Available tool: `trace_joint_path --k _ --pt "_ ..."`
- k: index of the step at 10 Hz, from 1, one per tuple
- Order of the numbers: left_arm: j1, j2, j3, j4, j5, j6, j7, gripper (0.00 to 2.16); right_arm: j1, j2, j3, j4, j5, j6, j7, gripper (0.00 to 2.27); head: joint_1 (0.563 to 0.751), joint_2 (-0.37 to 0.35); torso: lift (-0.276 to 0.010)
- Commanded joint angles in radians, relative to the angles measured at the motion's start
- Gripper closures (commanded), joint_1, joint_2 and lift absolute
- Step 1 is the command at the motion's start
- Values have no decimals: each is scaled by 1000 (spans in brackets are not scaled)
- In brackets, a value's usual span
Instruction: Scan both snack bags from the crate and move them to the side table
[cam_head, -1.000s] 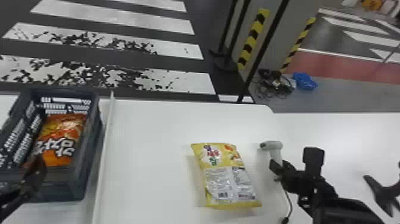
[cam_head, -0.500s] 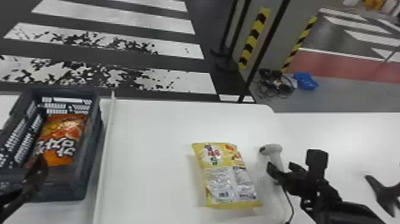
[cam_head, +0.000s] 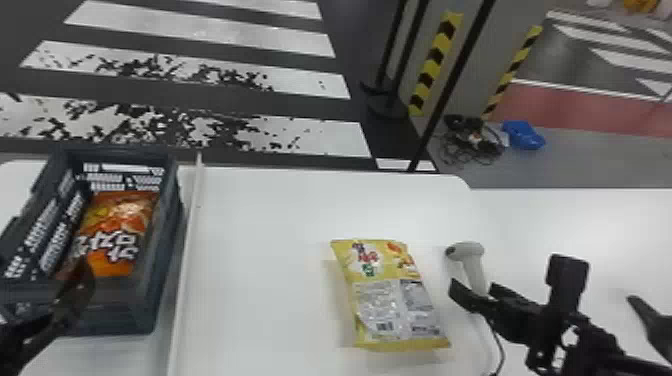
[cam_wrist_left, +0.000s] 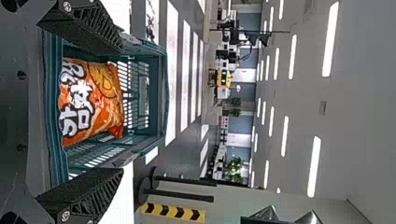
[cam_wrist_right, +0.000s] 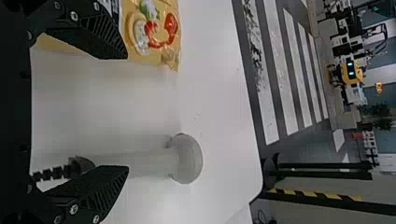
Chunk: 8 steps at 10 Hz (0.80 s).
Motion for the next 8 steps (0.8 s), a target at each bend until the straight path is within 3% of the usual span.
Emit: trace_joint_path --k 1,5,8 --pt "0 -1 1 3 0 0 0 100 3 5 -33 -34 -83 154 69 167 695 -225 -99" --pt "-1 4 1 7 3 0 0 100 -38 -2 -43 -14 -112 384 161 147 695 -155 -99" --pt "-1 7 1 10 3 0 0 100 -78 -21 -33 81 -112 405 208 137 695 -140 -99"
